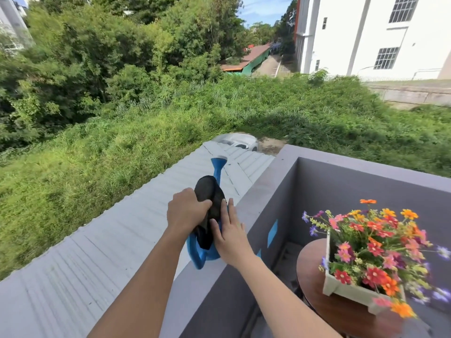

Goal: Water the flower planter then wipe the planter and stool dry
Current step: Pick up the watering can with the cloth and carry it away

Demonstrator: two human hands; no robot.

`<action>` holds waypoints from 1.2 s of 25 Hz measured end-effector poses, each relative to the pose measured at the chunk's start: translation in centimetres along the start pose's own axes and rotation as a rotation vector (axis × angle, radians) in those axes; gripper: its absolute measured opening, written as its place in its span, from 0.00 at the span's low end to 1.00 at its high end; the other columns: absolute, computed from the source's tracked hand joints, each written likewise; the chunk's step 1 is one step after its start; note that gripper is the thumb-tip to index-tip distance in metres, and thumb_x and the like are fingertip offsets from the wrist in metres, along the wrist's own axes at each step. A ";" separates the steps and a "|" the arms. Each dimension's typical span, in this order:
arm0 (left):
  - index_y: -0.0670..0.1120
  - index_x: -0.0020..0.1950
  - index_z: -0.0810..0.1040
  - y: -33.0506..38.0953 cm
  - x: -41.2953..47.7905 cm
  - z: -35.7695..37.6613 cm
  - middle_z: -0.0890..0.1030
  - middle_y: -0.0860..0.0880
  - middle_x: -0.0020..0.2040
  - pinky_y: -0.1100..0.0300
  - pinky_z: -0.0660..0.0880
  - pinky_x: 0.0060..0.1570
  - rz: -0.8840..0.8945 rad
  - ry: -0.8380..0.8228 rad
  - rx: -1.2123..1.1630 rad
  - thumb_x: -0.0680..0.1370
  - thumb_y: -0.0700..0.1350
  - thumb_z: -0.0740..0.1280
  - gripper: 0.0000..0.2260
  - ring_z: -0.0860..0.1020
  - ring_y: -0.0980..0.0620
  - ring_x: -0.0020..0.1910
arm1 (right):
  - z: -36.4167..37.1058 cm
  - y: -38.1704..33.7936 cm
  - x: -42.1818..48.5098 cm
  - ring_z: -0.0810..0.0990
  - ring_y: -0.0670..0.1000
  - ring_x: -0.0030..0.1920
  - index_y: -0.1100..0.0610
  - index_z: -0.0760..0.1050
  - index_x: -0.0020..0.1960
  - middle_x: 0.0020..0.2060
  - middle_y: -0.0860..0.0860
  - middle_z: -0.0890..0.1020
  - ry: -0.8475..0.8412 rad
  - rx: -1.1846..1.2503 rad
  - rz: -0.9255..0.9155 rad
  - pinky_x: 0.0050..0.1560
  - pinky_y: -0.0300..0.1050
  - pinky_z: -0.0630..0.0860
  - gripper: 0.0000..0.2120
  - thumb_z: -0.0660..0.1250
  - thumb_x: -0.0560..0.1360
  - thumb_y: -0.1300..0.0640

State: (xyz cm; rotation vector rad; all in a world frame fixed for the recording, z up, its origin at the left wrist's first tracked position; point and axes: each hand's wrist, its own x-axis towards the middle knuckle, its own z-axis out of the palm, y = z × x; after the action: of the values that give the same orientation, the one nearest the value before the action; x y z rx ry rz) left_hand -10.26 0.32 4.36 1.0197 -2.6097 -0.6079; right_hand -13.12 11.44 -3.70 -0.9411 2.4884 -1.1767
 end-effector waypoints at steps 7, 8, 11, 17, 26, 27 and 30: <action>0.40 0.40 0.74 10.1 -3.6 -6.2 0.76 0.42 0.37 0.57 0.67 0.39 0.266 0.075 -0.045 0.71 0.50 0.69 0.14 0.76 0.41 0.42 | -8.6 -2.6 -3.4 0.41 0.51 0.77 0.53 0.41 0.77 0.78 0.50 0.42 0.392 -0.142 -0.028 0.74 0.59 0.44 0.34 0.37 0.76 0.38; 0.39 0.40 0.74 11.8 -4.6 -6.5 0.75 0.43 0.37 0.57 0.68 0.39 0.299 0.067 -0.060 0.71 0.50 0.69 0.14 0.76 0.41 0.41 | -10.1 -2.4 -4.5 0.41 0.51 0.77 0.53 0.41 0.77 0.78 0.50 0.42 0.445 -0.174 -0.016 0.74 0.59 0.44 0.36 0.35 0.73 0.38; 0.37 0.42 0.78 16.4 -8.2 -6.4 0.76 0.43 0.35 0.56 0.70 0.37 0.406 0.028 -0.128 0.69 0.51 0.70 0.16 0.77 0.41 0.40 | -14.6 -1.1 -8.8 0.42 0.51 0.77 0.53 0.42 0.77 0.78 0.50 0.43 0.576 -0.284 0.028 0.74 0.59 0.43 0.37 0.34 0.72 0.37; 0.38 0.40 0.78 26.6 -18.6 -3.2 0.72 0.46 0.30 0.56 0.67 0.34 0.627 -0.151 -0.261 0.68 0.52 0.70 0.16 0.74 0.43 0.36 | -23.4 3.8 -21.2 0.42 0.52 0.77 0.53 0.41 0.77 0.78 0.51 0.44 0.785 -0.437 0.210 0.74 0.59 0.42 0.33 0.38 0.76 0.39; 0.42 0.37 0.71 35.6 -33.1 8.7 0.75 0.45 0.38 0.58 0.64 0.35 0.778 -0.555 -0.297 0.68 0.48 0.68 0.11 0.73 0.42 0.41 | -27.7 14.6 -37.3 0.42 0.50 0.77 0.53 0.40 0.77 0.78 0.50 0.43 0.850 -0.467 0.637 0.74 0.59 0.41 0.31 0.39 0.76 0.43; 0.42 0.38 0.71 35.8 -34.4 10.6 0.75 0.44 0.40 0.58 0.65 0.36 0.775 -0.598 -0.297 0.69 0.47 0.68 0.10 0.74 0.41 0.42 | -27.3 16.1 -38.5 0.41 0.50 0.77 0.52 0.40 0.76 0.78 0.49 0.43 0.839 -0.455 0.683 0.74 0.59 0.41 0.31 0.38 0.76 0.43; 0.43 0.36 0.68 35.1 -37.4 16.6 0.74 0.44 0.41 0.57 0.65 0.36 0.753 -0.685 -0.296 0.70 0.46 0.66 0.10 0.74 0.41 0.43 | -25.4 21.3 -41.2 0.40 0.49 0.77 0.51 0.38 0.76 0.77 0.46 0.41 0.789 -0.421 0.781 0.75 0.58 0.41 0.31 0.36 0.76 0.42</action>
State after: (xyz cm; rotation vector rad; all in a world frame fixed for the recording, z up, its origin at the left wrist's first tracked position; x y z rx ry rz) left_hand -10.37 54.17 2.80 -0.3501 -2.9874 -1.2166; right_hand -2.73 63.23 -5.86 0.5943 3.2570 -0.8315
